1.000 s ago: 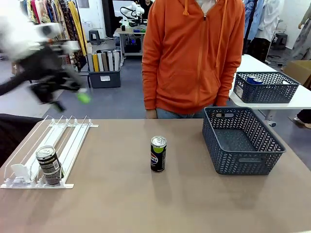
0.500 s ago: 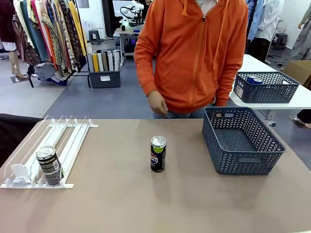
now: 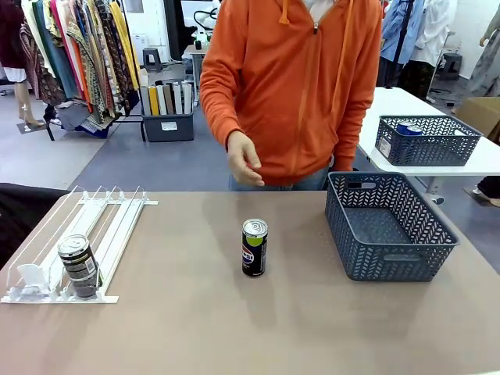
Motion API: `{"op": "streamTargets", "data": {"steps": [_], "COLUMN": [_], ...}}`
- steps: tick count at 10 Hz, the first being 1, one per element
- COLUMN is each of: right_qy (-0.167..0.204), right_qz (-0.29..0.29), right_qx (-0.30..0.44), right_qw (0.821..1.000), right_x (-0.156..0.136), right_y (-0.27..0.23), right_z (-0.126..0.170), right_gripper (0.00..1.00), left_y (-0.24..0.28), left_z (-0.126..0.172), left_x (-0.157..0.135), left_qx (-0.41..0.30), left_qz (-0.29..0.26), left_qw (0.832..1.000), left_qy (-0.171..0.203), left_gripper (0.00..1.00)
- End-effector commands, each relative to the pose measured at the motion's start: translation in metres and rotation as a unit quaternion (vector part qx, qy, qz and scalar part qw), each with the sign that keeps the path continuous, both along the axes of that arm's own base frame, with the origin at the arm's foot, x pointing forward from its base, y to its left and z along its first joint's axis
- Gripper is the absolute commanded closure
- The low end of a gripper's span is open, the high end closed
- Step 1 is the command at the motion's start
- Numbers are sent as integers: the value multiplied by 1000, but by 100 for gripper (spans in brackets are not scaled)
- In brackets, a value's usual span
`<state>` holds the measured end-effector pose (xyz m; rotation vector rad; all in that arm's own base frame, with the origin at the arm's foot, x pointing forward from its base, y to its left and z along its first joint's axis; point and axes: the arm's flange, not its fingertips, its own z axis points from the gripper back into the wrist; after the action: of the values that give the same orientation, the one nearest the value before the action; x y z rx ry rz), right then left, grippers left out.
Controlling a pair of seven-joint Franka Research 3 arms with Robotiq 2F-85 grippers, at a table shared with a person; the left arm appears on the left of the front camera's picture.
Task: Retrieve and store the cans from the dispenser.
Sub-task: Pick up one can from the Automatic Can Dispenser and place it in the middle of the table.
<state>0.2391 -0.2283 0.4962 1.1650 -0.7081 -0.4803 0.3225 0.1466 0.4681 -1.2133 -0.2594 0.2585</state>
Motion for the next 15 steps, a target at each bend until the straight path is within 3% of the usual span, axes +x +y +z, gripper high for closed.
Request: {"op": "streamTargets", "data": {"steps": [1, 10, 11, 12, 13, 15], "right_qy": [-21, -21, -21, -21, -21, -21], "right_qz": [-1, -1, -1, -1, -1, -1], "right_qx": [2, 2, 2, 2, 2, 2], "right_qw": [1000, 1000, 1000, 1000, 1000, 1000], "right_x": [3, 3, 3, 3, 3, 3], "right_y": [1, 1, 1, 1, 1, 1], "right_z": [2, 2, 2, 2, 2, 2], "right_gripper": [0, 0, 0, 0, 0, 0], "left_y": [0, -1, -20, -45, -72, -120], "left_z": [4, 2, 20, 35, 47, 54], "left_x": [-5, -1, 8, 13, 18, 34], "left_qx": [5, 3, 58, 190, 292, 407], "left_qz": [-4, -1, -23, -36, -35, -60], "left_qw": [1000, 1000, 998, 977, 949, 903], "left_qy": [5, 0, 28, 94, 111, 129], "left_gripper": [0, 0, 0, 0, 0, 0]}}
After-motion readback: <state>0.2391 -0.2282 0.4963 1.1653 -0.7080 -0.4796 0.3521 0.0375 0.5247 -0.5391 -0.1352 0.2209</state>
